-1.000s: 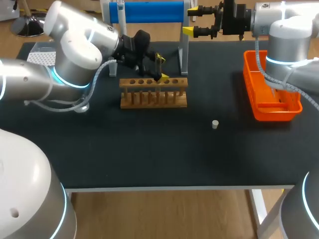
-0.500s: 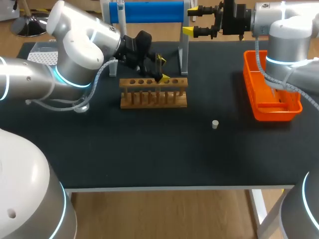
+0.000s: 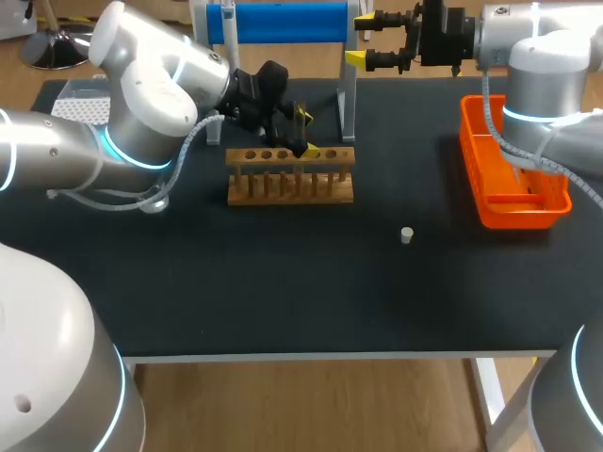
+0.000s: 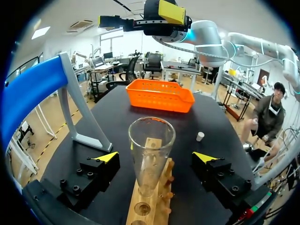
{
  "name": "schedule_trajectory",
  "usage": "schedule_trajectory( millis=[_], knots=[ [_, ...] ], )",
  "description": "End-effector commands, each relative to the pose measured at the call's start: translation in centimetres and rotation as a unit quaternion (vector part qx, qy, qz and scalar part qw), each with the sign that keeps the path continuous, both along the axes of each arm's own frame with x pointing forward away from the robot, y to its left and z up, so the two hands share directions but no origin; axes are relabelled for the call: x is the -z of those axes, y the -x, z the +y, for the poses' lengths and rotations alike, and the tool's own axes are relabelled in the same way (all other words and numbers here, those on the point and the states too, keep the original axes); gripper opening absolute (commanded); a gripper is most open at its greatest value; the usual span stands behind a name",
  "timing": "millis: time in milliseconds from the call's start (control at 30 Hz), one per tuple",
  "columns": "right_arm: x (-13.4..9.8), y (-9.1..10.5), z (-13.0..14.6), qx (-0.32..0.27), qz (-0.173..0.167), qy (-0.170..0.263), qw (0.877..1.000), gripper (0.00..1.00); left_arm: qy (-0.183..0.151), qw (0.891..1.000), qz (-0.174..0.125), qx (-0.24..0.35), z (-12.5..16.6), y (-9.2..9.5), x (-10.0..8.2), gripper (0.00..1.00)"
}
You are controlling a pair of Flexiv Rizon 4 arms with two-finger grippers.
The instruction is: Invert the test tube, pick up the pipette, mount the tip to pipette, aspirate from beaker and dispense into the tube, eject the tip, return the pipette, and cap with the stopper.
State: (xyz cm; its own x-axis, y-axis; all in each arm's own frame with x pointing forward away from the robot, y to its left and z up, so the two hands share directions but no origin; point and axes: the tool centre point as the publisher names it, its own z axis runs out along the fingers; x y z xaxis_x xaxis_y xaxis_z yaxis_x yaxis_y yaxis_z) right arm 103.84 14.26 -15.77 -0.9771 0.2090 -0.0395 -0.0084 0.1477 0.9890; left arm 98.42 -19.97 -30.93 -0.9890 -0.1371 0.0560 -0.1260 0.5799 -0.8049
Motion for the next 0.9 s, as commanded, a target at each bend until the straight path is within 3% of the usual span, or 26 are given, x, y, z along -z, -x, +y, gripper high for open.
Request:
schedule_trajectory(
  millis=[33,567,900],
  knots=[
    [-0.1,0.0,-0.1,-0.002,0.001,0.001,1.000,1.00,0.000,1.000,0.000,0.000,0.1,0.0,-0.1,1.00],
    [-0.1,0.0,-0.1,-0.002,0.001,0.001,1.000,1.00,0.000,1.000,0.000,0.000,0.1,0.0,-0.1,1.00],
    [-1.0,4.8,-5.9,0.014,-0.013,0.015,1.000,1.00,0.000,1.000,0.000,0.000,0.1,0.0,-0.1,1.00]
  ],
)
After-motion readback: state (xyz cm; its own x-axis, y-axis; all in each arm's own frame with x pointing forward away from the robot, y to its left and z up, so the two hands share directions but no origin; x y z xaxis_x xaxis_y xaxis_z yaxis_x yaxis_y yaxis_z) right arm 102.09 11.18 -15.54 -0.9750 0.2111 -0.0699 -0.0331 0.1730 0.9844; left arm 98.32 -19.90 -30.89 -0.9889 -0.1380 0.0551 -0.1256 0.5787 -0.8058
